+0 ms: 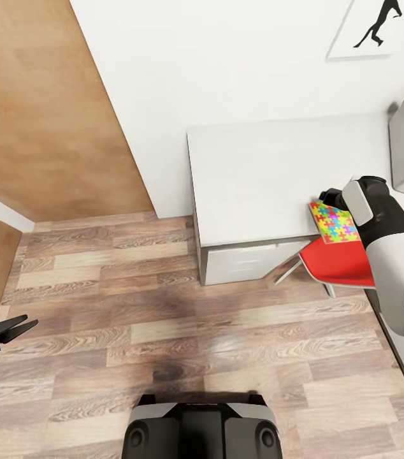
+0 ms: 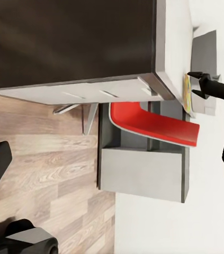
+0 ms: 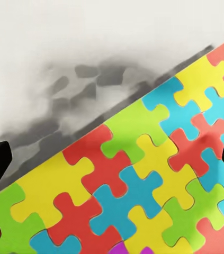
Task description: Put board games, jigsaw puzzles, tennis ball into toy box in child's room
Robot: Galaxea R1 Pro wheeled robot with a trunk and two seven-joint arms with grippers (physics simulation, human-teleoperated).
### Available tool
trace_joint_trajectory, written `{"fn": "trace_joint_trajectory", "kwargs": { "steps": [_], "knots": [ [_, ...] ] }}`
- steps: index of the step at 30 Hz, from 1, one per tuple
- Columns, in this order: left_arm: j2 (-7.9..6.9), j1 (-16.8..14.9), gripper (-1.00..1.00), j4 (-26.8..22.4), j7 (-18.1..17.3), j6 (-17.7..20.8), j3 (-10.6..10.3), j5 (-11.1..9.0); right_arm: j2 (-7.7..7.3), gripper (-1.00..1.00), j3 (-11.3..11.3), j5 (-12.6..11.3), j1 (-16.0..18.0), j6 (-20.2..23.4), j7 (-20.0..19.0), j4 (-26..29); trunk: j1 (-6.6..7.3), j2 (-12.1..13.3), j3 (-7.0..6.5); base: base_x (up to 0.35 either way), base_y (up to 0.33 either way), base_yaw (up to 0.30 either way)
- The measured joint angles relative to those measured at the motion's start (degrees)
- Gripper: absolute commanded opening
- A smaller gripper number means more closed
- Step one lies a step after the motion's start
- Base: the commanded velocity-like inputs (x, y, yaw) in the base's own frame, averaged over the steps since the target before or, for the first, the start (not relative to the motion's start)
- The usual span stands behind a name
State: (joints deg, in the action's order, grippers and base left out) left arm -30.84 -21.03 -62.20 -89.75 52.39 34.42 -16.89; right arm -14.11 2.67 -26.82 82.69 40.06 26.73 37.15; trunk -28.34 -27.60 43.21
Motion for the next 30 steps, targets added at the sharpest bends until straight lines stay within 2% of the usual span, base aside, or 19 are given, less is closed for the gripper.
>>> {"fn": "trace_joint_trajectory", "kwargs": {
  "steps": [20,22,30],
  "knots": [
    [-0.08,0.0,1.00,0.0,0.0,0.0,0.0,-0.1,0.27,1.00,0.0,0.1,0.0,0.1,0.3,0.1,0.00,0.0,0.00,-0.013,0.000,0.000],
    [-0.08,0.0,1.00,0.0,0.0,0.0,0.0,-0.1,0.28,1.00,0.0,-0.6,0.0,0.0,0.3,0.7,-0.01,0.0,0.01,0.000,0.000,0.000],
    [-0.08,0.0,1.00,0.0,0.0,0.0,0.0,-0.1,0.31,1.00,0.0,-0.6,0.0,0.1,0.4,3.9,-0.01,0.0,0.01,0.000,0.000,0.000]
  ]
}}
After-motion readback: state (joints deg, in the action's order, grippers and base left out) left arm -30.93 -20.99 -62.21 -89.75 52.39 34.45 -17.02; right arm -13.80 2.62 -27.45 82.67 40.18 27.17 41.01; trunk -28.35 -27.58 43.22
